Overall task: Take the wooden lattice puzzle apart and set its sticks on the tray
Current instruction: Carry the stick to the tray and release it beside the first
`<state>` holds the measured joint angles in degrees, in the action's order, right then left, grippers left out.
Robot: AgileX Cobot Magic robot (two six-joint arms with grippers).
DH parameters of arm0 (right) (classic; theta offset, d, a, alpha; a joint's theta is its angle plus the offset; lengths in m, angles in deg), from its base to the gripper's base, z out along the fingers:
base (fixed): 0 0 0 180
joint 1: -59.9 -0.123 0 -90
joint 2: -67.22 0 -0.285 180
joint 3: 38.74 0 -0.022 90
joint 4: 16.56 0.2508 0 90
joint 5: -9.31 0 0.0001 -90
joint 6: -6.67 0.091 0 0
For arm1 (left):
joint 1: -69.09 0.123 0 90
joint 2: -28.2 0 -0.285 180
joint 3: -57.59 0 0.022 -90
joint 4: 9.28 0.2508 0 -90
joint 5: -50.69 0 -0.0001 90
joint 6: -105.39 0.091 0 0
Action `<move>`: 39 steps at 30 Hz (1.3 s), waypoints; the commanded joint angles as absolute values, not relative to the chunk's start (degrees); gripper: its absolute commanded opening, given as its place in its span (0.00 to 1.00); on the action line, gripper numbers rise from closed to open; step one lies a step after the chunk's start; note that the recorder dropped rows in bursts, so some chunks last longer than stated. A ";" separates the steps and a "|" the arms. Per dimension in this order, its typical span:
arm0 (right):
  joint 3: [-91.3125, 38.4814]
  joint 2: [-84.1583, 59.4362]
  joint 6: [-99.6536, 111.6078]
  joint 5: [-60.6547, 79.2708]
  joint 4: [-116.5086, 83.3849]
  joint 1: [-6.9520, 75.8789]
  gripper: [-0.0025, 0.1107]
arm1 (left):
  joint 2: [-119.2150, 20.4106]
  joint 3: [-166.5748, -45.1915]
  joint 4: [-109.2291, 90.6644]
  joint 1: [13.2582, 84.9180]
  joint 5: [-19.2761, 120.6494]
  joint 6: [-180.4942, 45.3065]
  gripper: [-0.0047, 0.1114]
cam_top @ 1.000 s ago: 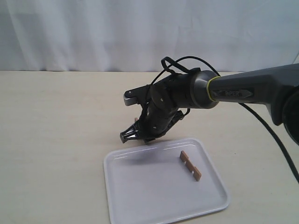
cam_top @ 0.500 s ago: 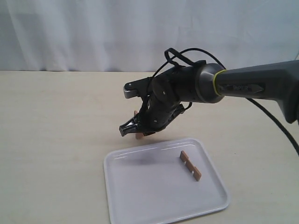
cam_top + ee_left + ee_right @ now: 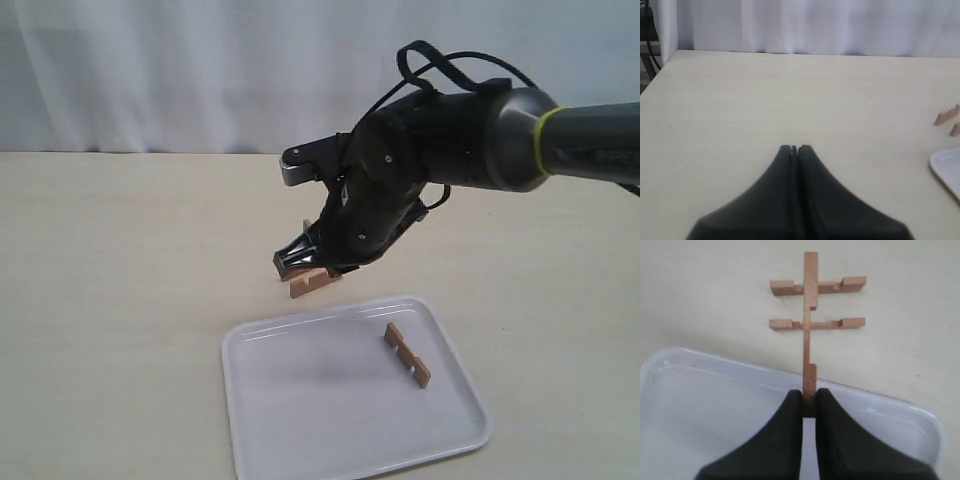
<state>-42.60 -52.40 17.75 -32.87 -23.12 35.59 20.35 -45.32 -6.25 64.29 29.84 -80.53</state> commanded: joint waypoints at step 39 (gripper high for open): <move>-16.26 -34.58 19.56 -20.82 -24.69 35.79 0.42 | 20.41 -45.19 -5.89 64.34 30.24 -80.48 0.04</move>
